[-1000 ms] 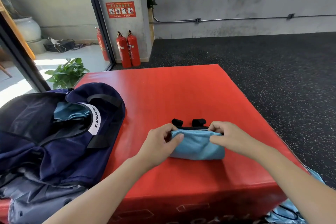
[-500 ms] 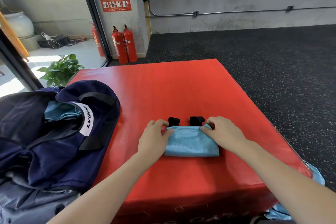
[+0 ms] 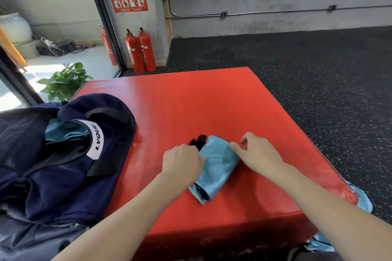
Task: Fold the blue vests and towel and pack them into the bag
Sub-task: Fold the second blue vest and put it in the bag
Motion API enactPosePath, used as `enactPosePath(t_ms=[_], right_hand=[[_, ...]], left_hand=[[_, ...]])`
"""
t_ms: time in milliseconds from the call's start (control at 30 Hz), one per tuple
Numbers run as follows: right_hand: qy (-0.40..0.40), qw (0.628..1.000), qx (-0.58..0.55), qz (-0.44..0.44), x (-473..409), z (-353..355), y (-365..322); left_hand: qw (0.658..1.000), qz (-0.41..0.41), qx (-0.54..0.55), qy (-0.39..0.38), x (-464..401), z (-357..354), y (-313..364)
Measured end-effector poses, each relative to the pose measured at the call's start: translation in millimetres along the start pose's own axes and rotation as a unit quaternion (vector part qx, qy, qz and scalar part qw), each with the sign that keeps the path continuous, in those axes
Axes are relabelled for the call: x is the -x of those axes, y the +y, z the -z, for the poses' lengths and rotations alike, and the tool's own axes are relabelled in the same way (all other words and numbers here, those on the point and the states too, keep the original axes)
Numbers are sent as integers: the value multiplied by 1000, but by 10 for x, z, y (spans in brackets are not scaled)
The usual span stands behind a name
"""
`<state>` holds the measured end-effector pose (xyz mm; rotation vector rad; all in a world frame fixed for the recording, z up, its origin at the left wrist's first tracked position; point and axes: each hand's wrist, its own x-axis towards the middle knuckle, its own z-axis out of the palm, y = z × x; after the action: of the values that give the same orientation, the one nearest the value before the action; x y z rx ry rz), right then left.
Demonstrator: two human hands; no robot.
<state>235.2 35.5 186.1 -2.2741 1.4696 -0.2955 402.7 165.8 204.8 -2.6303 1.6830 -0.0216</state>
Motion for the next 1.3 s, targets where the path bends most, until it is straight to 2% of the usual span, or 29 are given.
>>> enactPosePath(t_ms=[167,367,433,567,633,700,767,833,933,967,1067,1200,1300], right_hand=[[-105,992,-74,-7,149,-98,-137],[-140,978,-149,-37,187,-76,-166],[-153,970,-183,-38,182,-86,-146],[-177,948,-262,-23,180,-99,-137],[-197,928,-315,4,205,-52,-170],[-220,908,-355,25,240,5,-215],[-243,896,-370,45,270,55,-259],[-257,892,-365,71,288,85,-295],[-269,886,-361,111,316,111,-356],[-273,884,-360,120,330,116,-380],[-280,883,-357,119,363,107,-443],[-317,884,-329,102,430,68,-544],[-254,878,-397,88,544,-4,-723]], left_hand=[[993,34,88,-69,204,53,101],[982,57,153,-94,272,69,85],[984,55,148,-77,277,66,41],[990,14,136,22,251,104,-65],[977,-42,196,65,222,102,-159],[947,-106,291,88,170,74,-273],[924,-135,355,53,137,82,-380],[913,-130,386,-8,132,145,-470],[876,-118,454,-113,183,240,-575],[873,-111,457,-126,223,267,-595],[885,-76,451,-83,325,289,-657],[878,-23,479,0,503,310,-853],[863,15,499,71,684,370,-1067]])
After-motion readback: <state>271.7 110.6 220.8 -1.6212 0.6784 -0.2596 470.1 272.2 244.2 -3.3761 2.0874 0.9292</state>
